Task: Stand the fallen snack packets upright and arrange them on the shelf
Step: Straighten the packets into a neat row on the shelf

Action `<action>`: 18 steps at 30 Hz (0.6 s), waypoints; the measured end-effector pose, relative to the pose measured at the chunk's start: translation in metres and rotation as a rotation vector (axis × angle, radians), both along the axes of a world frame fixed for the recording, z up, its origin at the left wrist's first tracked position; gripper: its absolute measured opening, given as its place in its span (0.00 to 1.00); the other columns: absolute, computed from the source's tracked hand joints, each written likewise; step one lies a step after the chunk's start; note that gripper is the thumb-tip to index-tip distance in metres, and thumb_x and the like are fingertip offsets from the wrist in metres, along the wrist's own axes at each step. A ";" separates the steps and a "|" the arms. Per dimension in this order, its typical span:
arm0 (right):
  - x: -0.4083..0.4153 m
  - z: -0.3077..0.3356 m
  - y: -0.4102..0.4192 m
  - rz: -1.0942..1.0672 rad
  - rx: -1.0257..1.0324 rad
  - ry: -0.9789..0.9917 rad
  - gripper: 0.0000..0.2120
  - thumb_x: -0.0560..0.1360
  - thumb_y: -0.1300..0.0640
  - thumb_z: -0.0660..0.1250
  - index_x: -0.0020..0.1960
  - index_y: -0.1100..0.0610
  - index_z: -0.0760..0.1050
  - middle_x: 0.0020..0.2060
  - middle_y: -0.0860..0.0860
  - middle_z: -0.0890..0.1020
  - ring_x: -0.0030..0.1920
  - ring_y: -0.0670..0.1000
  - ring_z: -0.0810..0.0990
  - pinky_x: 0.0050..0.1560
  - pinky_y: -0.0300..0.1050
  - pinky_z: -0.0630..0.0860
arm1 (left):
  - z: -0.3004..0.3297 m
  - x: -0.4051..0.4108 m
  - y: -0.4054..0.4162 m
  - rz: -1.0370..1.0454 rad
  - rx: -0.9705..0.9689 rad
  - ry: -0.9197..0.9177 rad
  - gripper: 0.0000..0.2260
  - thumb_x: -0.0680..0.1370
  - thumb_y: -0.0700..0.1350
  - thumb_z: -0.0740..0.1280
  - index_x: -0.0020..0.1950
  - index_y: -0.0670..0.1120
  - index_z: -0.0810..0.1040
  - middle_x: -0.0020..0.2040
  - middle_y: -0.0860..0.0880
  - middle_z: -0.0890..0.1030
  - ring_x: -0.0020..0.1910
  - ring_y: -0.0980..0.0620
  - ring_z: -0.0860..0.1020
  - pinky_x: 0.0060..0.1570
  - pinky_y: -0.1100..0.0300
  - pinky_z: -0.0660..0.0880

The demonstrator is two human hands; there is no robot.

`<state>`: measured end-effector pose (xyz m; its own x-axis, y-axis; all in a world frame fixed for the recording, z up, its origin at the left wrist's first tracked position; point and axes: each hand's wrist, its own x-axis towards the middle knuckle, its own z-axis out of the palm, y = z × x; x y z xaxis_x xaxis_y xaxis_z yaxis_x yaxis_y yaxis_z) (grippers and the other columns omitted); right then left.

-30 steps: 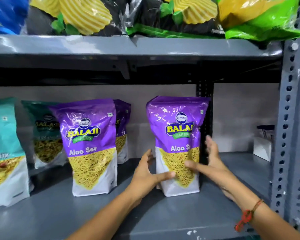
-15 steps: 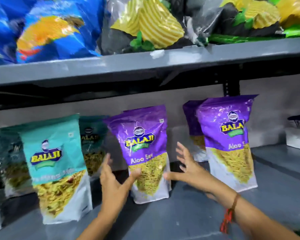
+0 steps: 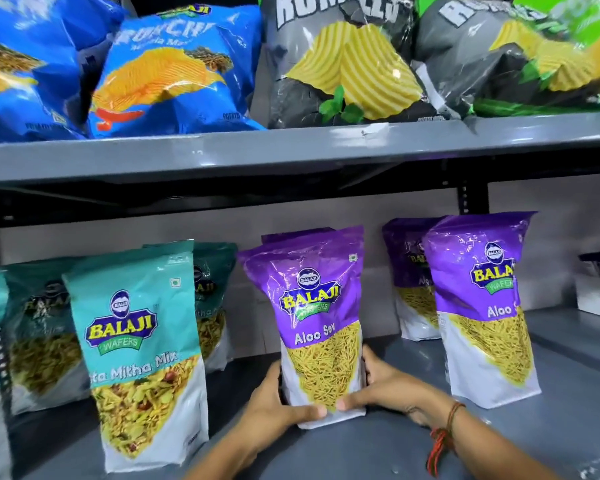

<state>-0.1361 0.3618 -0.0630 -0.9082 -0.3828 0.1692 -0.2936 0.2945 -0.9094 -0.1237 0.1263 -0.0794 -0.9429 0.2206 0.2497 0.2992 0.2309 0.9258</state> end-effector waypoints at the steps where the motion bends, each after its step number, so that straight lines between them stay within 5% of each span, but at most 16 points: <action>1: 0.000 0.001 0.002 0.006 0.001 -0.001 0.46 0.53 0.49 0.85 0.62 0.33 0.63 0.62 0.35 0.80 0.64 0.37 0.76 0.70 0.45 0.71 | -0.001 0.001 0.002 0.012 -0.005 0.010 0.44 0.53 0.53 0.86 0.66 0.56 0.72 0.59 0.59 0.84 0.60 0.59 0.82 0.64 0.52 0.77; 6: 0.009 0.003 0.015 0.034 0.024 -0.031 0.44 0.53 0.50 0.86 0.59 0.30 0.63 0.61 0.35 0.80 0.63 0.37 0.77 0.69 0.45 0.71 | -0.004 0.016 0.014 0.072 -0.023 0.020 0.45 0.50 0.57 0.85 0.65 0.57 0.72 0.60 0.59 0.84 0.61 0.58 0.81 0.64 0.51 0.77; 12: 0.017 0.001 0.020 0.035 -0.005 -0.020 0.57 0.51 0.47 0.86 0.72 0.44 0.57 0.63 0.39 0.78 0.64 0.40 0.76 0.71 0.50 0.70 | 0.001 0.034 0.022 0.060 -0.044 -0.022 0.49 0.53 0.55 0.85 0.71 0.54 0.68 0.64 0.59 0.81 0.63 0.60 0.79 0.65 0.56 0.76; 15: 0.030 0.006 0.017 -0.097 -0.144 0.120 0.65 0.49 0.38 0.83 0.75 0.41 0.48 0.72 0.41 0.67 0.71 0.42 0.67 0.74 0.48 0.62 | 0.006 0.052 0.017 0.148 -0.072 0.083 0.47 0.56 0.56 0.83 0.71 0.58 0.66 0.67 0.61 0.76 0.62 0.70 0.76 0.60 0.72 0.72; 18: 0.049 0.019 0.010 -0.364 -0.268 0.430 0.57 0.54 0.32 0.77 0.75 0.43 0.52 0.75 0.44 0.60 0.75 0.43 0.59 0.75 0.48 0.57 | 0.020 0.075 0.001 0.423 -0.024 0.327 0.41 0.62 0.54 0.81 0.73 0.51 0.69 0.68 0.56 0.76 0.66 0.60 0.75 0.64 0.65 0.71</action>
<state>-0.0874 0.3719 -0.0439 -0.8018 0.0444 0.5959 -0.5735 0.2226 -0.7884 -0.0488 0.1271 -0.0597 -0.8247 -0.1525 0.5446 0.4473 0.4134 0.7931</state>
